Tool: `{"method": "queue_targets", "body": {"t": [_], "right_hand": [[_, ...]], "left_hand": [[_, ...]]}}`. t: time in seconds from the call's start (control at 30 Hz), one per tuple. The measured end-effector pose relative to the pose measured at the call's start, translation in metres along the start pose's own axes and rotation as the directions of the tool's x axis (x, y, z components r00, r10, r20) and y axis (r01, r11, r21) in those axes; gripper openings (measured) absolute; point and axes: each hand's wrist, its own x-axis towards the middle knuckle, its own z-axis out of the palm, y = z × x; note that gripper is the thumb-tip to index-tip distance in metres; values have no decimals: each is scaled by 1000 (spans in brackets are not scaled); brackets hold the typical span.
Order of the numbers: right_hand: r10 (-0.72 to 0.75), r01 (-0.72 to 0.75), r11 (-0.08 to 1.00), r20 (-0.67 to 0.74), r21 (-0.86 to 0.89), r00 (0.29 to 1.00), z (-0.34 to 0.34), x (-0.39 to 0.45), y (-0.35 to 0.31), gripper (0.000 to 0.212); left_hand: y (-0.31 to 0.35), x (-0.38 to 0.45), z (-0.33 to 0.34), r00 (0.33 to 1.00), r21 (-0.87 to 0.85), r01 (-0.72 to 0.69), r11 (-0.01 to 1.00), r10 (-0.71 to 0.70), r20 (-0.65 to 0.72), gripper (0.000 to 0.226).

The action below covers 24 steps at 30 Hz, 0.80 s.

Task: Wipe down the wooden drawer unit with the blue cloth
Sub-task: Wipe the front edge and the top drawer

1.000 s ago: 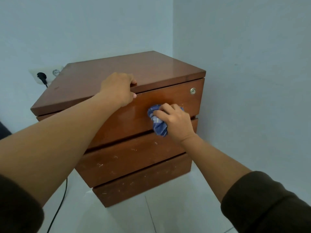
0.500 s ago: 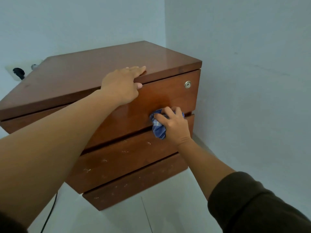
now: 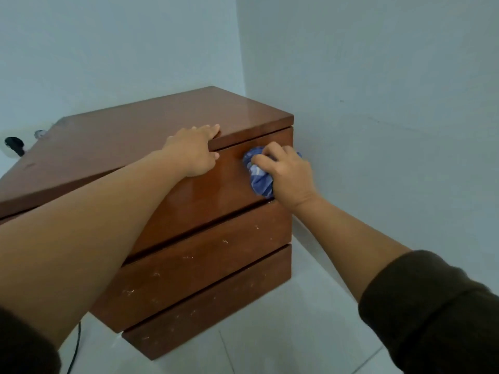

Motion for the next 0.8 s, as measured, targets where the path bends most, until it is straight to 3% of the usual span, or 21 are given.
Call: {"method": "queue_targets", "body": {"t": [0.17,0.33,0.57,0.8], "right_hand": [[8,-11,998,-48,-55,999,6,31,33,18],[68,-72,997,-96,-41,993,34,0,30,13],[112,-112,994,87,1,990,64,-72,27,10],[110,-112,994,287,-10,952,61,-84,19,30]], "left_hand": [[33,13,4,996,56,-85,995,85,-12,73],[41,21,18,988,113,-58,992,74,-138,77],[44,20,22,973,157,-18,988,53,-223,75],[45,20,23,974,161,-19,987,55,-220,76]]}}
